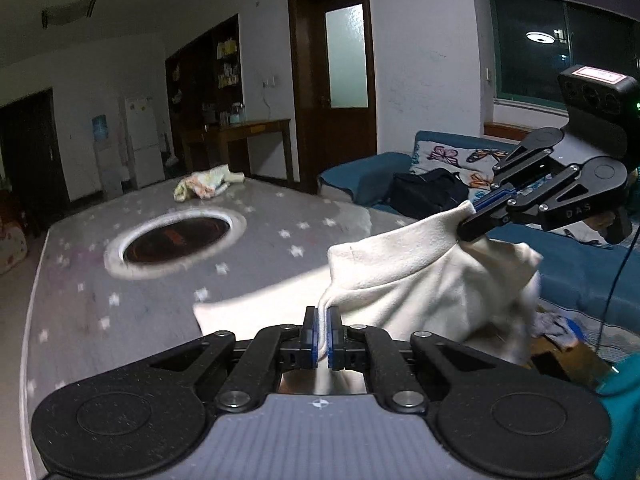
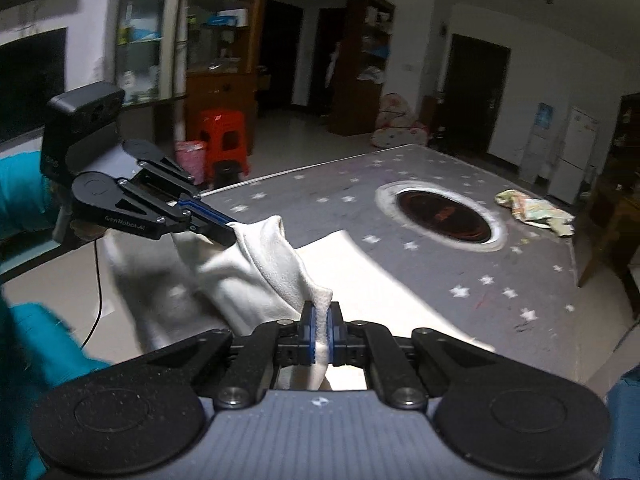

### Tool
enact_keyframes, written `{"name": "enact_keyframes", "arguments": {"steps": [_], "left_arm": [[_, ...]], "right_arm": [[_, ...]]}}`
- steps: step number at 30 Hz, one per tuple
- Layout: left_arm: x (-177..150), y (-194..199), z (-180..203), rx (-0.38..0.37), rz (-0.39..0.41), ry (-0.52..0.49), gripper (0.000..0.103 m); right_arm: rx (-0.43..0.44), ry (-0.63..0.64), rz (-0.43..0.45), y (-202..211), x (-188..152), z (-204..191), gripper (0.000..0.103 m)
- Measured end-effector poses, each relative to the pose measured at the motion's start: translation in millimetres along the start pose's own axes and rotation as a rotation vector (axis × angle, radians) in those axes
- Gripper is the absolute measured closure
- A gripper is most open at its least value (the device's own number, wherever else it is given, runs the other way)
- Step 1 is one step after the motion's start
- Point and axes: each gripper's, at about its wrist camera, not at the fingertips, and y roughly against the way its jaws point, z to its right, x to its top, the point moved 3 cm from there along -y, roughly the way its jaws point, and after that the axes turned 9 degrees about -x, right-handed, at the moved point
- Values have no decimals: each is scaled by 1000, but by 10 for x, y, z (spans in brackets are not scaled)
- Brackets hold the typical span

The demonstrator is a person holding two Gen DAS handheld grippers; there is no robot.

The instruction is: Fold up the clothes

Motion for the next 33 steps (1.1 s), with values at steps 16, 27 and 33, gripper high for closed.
{"name": "enact_keyframes", "arguments": {"steps": [16,27,33], "left_arm": [[15,-1536,-1001,266,-127,120,92],[-8,-1005,-339,80,-61,121,85],[-173,-1170,-194,54,-105,141,66]], "right_arm": [[-249,-116,-171,-1875,-202,982,95],[-125,-228,-115,-1470,-167,799,94],[-96,-252,-153,-1763,-147,642,94]]}}
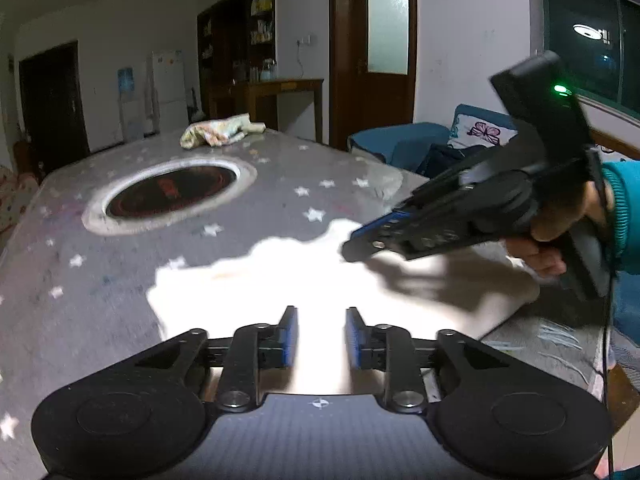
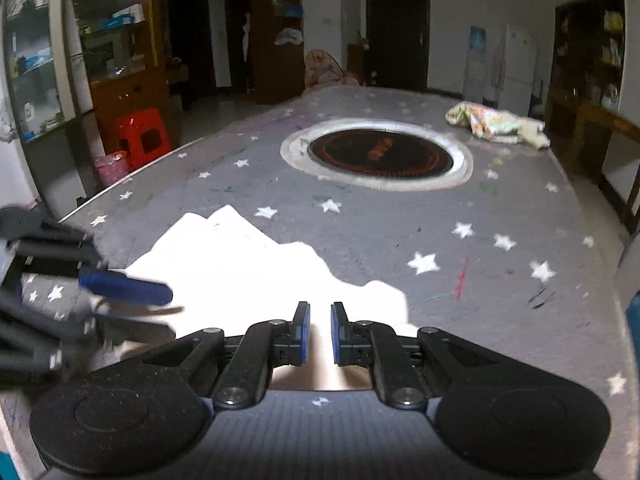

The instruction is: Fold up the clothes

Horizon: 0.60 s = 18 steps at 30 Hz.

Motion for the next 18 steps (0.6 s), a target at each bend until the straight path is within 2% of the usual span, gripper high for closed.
{"name": "enact_keyframes", "arguments": {"steps": [1,9,13,18], "left_arm": [[-28,-20,-5,-4,-6,9,62],[-127,-32,2,-16,8,41,55],[-131,-21,20,-26,12,45,48],[-133,-22,5,-37,16,59,46]], "right_arm": [[-5,-7,-7,-56,-7,0,94],[-37,-51,-22,-194,26,4,94],[-17,-18,22,-96,145,-115,89],[5,10,-16,-330,219,-242,89]]}}
